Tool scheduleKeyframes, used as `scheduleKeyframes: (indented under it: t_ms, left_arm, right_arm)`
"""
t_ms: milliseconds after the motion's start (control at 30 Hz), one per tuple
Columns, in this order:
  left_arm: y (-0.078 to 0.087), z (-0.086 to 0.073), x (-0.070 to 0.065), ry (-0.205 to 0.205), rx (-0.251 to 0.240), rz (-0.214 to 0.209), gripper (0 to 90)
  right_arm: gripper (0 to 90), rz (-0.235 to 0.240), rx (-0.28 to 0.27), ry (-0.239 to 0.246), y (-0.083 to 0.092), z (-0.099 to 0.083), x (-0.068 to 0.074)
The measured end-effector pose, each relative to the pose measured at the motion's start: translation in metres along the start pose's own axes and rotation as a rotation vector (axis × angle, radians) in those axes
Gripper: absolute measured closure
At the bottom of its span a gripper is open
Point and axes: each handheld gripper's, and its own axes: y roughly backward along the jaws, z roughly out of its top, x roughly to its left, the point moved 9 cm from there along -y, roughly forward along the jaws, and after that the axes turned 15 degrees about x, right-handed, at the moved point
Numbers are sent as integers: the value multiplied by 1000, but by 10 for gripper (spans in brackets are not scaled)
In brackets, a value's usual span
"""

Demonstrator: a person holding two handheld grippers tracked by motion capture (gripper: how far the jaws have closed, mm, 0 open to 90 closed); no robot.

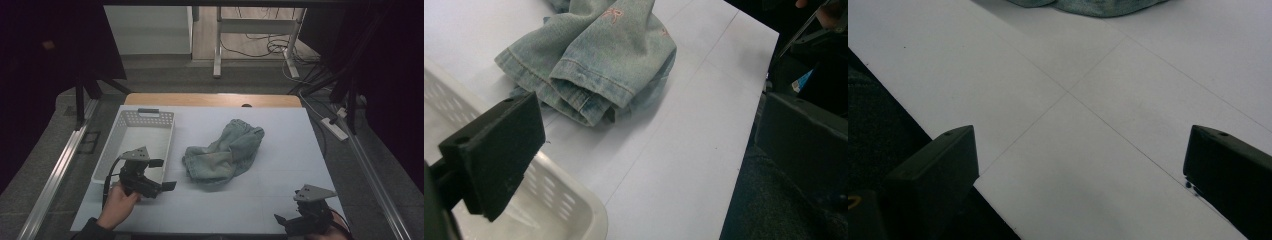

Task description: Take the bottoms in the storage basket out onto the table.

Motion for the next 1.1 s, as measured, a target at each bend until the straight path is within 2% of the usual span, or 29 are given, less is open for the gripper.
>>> scheduleKeyframes:
  t_ms: [733,1100]
  left_arm:
    - [12,-20,3,34,-2,28,0]
    - [24,-32,5,61,-23,47,0]
  right_arm:
    - [14,-5,-4,-8,0,0,-1]
    - [14,-6,-3,-15,0,0,-2]
